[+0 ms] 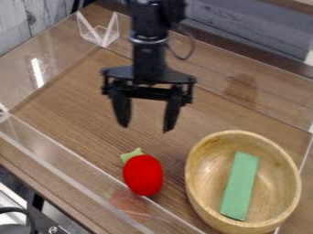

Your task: Move the red object to the right side of the table

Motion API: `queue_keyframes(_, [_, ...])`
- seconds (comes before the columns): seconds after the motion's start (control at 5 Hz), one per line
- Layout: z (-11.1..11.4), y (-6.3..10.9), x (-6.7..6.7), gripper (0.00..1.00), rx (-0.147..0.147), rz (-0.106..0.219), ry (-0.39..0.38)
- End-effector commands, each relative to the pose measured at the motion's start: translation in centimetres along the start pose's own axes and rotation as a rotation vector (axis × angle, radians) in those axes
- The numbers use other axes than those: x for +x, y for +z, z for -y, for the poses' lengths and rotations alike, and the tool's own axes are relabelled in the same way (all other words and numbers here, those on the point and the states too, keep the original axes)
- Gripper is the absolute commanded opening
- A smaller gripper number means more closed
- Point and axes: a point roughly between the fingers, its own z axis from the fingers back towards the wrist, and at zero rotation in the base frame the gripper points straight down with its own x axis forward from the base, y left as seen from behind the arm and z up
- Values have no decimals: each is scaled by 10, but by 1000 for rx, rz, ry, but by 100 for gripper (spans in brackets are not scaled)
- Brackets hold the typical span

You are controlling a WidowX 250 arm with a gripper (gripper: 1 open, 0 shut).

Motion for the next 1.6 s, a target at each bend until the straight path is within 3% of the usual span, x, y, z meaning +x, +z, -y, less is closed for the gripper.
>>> queue_keyframes(0.0, [-9, -3, -5, 100, -63, 40, 207])
queue_keyframes(0.2, [-13, -17, -6, 100, -114, 40, 371])
queue_keyframes(0.6, [-15, -40, 0, 100, -177, 41, 542])
queue_keyframes(1.0, [-14, -54, 7, 100, -202, 73, 643])
queue_keyframes(1.4, [-12, -62, 11, 100, -197, 131, 701])
